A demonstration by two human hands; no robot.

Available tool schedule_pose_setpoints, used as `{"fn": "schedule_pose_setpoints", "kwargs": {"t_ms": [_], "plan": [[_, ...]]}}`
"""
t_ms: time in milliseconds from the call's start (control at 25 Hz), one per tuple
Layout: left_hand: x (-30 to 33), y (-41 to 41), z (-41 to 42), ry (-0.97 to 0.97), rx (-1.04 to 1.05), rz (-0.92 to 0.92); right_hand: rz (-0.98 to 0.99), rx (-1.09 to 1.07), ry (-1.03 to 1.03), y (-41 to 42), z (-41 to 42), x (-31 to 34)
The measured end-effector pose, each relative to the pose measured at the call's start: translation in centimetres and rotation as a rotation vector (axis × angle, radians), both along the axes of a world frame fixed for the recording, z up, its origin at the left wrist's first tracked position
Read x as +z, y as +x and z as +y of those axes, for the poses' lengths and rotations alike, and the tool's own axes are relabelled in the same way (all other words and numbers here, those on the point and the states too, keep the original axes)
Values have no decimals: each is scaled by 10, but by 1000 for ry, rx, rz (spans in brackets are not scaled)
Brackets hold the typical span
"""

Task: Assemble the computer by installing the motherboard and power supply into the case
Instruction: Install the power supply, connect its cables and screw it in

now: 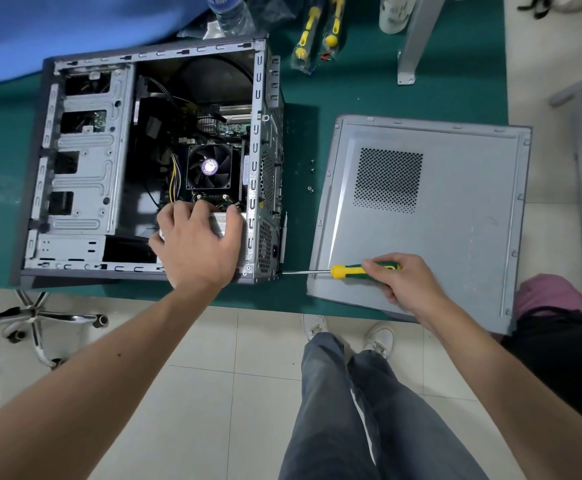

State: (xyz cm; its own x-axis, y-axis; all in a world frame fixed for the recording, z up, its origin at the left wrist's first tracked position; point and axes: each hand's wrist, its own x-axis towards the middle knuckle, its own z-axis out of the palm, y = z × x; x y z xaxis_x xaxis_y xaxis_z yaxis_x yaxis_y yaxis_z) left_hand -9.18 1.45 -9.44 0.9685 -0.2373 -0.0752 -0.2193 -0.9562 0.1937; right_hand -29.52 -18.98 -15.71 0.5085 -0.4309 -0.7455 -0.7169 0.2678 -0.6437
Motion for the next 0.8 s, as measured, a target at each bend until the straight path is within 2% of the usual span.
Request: {"fn": "schedule_pose_setpoints", "kwargs": {"t_ms": [120, 240, 360, 520, 600, 800], "plan": [[0, -1, 1, 6, 3, 2, 153, 48, 17, 2, 2, 0], [2, -2, 0, -5, 1, 4, -5, -34, 126, -1, 2, 0], [2, -1, -2, -10, 0, 1, -109, -79, 83, -4, -1, -2], [1, 0, 0, 7, 4, 0, 82, 32, 68, -3, 1, -5], [1, -1, 0, 5, 6, 5, 110, 45, 83, -6, 4, -6], [2, -2, -2, -9, 4, -1, -100, -87, 145, -11, 1, -6]]}}
